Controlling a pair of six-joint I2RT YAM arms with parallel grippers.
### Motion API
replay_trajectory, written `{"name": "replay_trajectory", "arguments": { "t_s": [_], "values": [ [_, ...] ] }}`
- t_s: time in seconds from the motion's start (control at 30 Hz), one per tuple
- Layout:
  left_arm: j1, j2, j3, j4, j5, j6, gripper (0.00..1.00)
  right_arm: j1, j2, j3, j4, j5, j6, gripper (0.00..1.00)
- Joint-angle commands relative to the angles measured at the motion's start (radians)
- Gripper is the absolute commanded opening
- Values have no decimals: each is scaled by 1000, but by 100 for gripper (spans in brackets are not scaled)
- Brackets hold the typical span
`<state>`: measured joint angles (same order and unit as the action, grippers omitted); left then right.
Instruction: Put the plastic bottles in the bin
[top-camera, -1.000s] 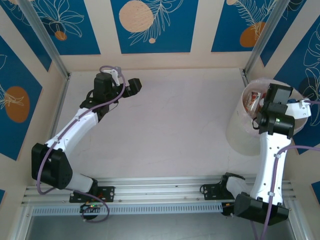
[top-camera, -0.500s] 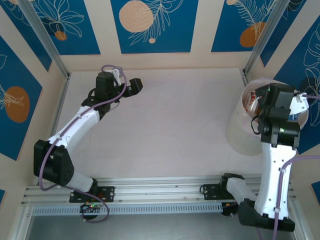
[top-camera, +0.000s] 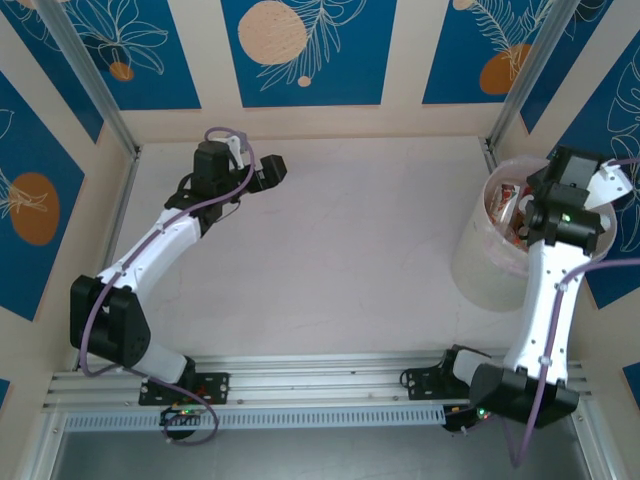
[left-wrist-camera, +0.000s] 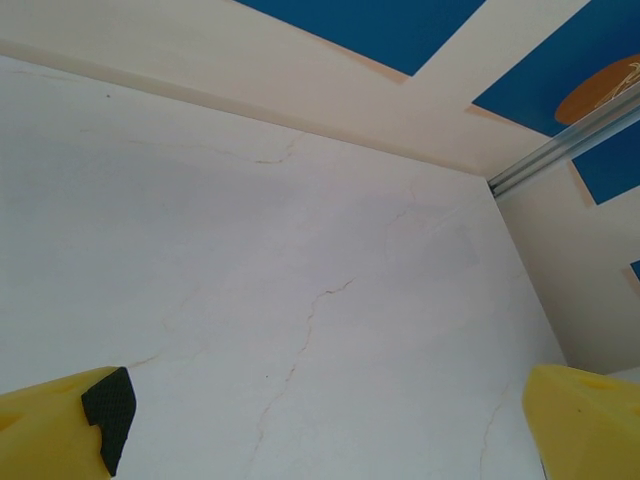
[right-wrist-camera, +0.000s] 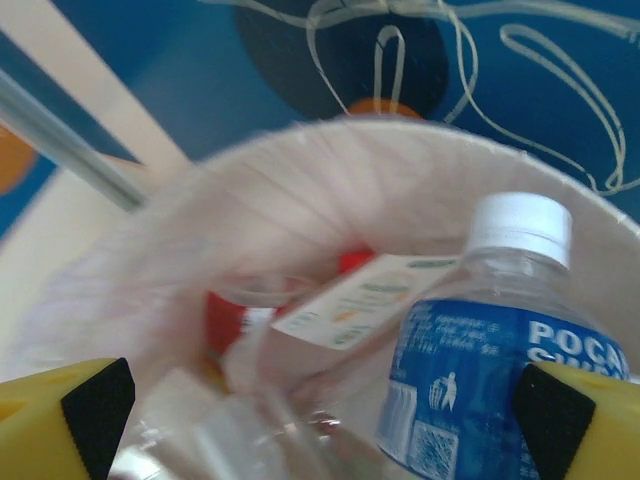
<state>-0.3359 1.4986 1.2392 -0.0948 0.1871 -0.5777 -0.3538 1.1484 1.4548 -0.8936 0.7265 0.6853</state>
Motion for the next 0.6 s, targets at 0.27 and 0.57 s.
{"name": "replay_trajectory", "arguments": {
  "t_s": [0.27, 0.57],
  "values": [
    [8, 37, 43, -32, 22, -19, 100, 64, -93, -40, 92, -456, -39, 99],
    [9, 27, 51, -51, -14, 11, 100, 100, -165, 9, 46, -428, -42, 100]
  ]
}}
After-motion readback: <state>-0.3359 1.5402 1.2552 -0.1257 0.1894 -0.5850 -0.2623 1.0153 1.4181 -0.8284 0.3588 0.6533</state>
